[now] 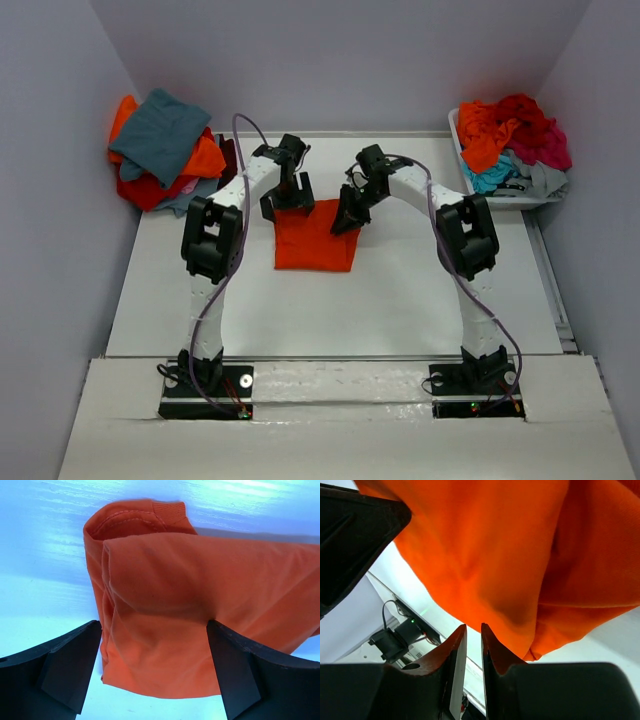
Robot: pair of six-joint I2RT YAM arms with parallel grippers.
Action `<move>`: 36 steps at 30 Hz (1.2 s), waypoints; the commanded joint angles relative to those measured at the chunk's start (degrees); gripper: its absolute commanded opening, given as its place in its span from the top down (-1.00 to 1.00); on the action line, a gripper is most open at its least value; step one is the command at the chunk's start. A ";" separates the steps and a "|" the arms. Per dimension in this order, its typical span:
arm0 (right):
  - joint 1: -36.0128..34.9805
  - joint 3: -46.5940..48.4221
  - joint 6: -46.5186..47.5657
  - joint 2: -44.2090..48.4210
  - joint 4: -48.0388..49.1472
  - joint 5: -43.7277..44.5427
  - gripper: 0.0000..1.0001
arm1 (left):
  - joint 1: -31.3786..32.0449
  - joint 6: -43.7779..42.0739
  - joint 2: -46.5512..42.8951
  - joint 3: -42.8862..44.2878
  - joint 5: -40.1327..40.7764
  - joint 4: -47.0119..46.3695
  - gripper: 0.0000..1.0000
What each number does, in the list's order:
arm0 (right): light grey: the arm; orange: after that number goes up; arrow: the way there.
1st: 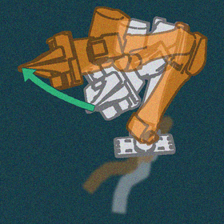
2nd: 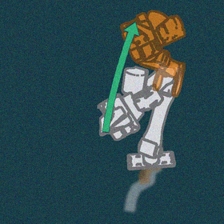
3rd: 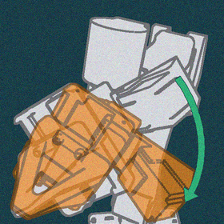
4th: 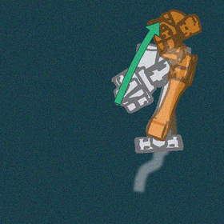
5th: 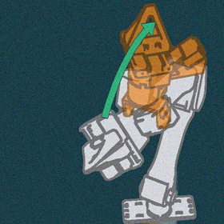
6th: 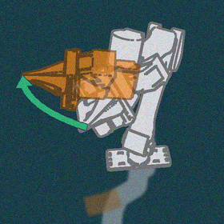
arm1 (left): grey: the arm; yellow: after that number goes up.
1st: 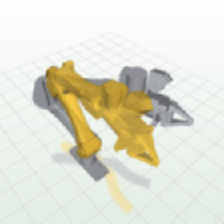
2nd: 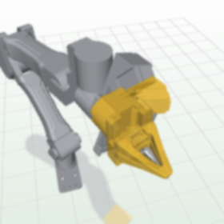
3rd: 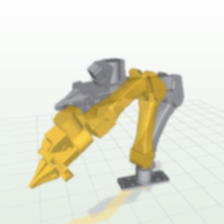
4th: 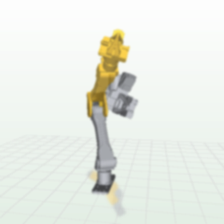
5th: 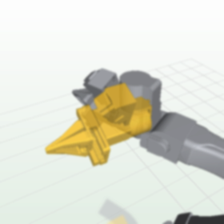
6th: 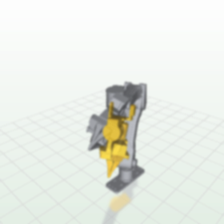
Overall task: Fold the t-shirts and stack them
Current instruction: Fold the long partially folded tshirt into a neat square
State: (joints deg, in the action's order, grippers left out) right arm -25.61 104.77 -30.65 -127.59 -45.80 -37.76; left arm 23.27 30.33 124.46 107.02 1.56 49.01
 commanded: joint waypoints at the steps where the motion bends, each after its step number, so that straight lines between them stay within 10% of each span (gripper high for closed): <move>1: -0.59 -1.23 -0.02 -1.17 1.59 -0.92 0.53 | 0.11 -0.18 1.21 0.12 0.63 0.47 -0.98; 36: -0.59 -2.38 -0.99 -5.04 -0.78 3.48 0.59 | -6.22 -3.16 3.51 1.34 0.02 1.44 -0.98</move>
State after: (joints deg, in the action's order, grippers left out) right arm -25.61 101.84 -31.94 -131.85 -45.50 -35.66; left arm 17.50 28.73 127.87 106.10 -0.80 48.71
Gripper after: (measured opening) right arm 0.207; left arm 0.986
